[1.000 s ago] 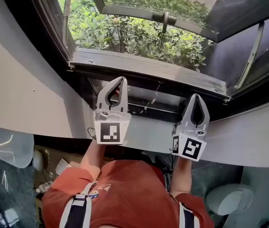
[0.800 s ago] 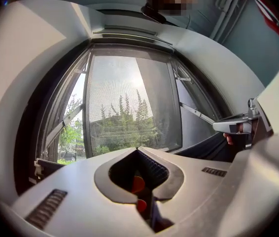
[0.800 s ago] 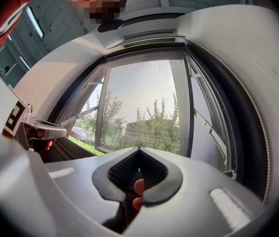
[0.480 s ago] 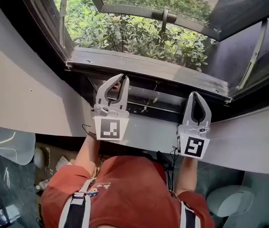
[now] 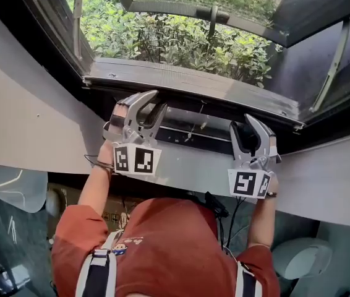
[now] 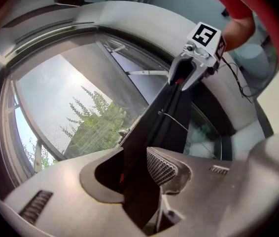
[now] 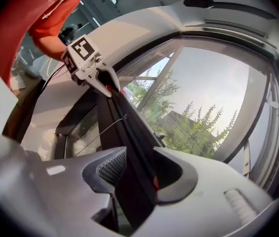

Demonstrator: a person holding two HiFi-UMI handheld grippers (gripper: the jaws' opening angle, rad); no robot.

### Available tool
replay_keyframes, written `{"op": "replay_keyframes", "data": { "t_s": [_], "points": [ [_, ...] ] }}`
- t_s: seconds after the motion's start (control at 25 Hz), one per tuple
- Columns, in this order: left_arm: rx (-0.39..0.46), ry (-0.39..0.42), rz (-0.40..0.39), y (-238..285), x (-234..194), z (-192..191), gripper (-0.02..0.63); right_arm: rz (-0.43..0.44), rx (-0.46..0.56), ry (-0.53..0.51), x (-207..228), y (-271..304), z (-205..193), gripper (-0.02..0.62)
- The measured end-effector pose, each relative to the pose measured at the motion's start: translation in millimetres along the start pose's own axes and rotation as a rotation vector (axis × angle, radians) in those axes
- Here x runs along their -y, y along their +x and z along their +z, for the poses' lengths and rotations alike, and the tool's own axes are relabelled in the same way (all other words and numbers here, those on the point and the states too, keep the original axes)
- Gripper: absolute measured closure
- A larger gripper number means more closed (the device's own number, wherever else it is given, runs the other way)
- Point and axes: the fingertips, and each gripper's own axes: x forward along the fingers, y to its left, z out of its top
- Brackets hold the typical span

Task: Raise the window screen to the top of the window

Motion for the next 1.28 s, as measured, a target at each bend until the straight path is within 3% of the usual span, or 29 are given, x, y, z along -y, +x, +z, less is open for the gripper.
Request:
{"op": "replay_keyframes", "data": {
  "t_s": [0.16, 0.48, 0.68, 0.92, 1.12, 1.2, 1.28],
  "points": [
    [-0.04, 0.129, -0.035, 4.5, 4.5, -7.2, 0.466, 0.031, -0.054, -0.099, -2.9, 6.8, -12.8, 0.41],
    [-0.084, 0.308, -0.071, 7.1, 9.3, -12.7, 0.468, 0.057, -0.119, -0.187, -0.6, 14.1, -29.1, 0.41],
    [-0.127, 0.324, -0.118, 8.5, 12.4, -14.5, 0.489, 0.05, -0.112, -0.209, -1.9, 13.9, -29.2, 0.41],
    [-0.142, 0.244, -0.196, 10.2, 12.4, -14.5, 0.497, 0.042, -0.109, -0.205, -1.5, 15.0, -28.7, 0.41],
    [-0.123, 0.217, -0.18, 9.9, 15.4, -15.4, 0.506, 0.027, -0.094, -0.189, -4.6, 13.1, -29.5, 0.42],
    [-0.126, 0.238, -0.181, 9.3, 19.3, -17.1, 0.457, 0.044, -0.095, -0.182, -6.0, 12.3, -29.5, 0.422],
    [-0.129, 0.253, -0.196, 8.4, 20.6, -17.6, 0.459, 0.074, -0.102, -0.181, -6.7, 11.2, -29.2, 0.422]
  ]
}}
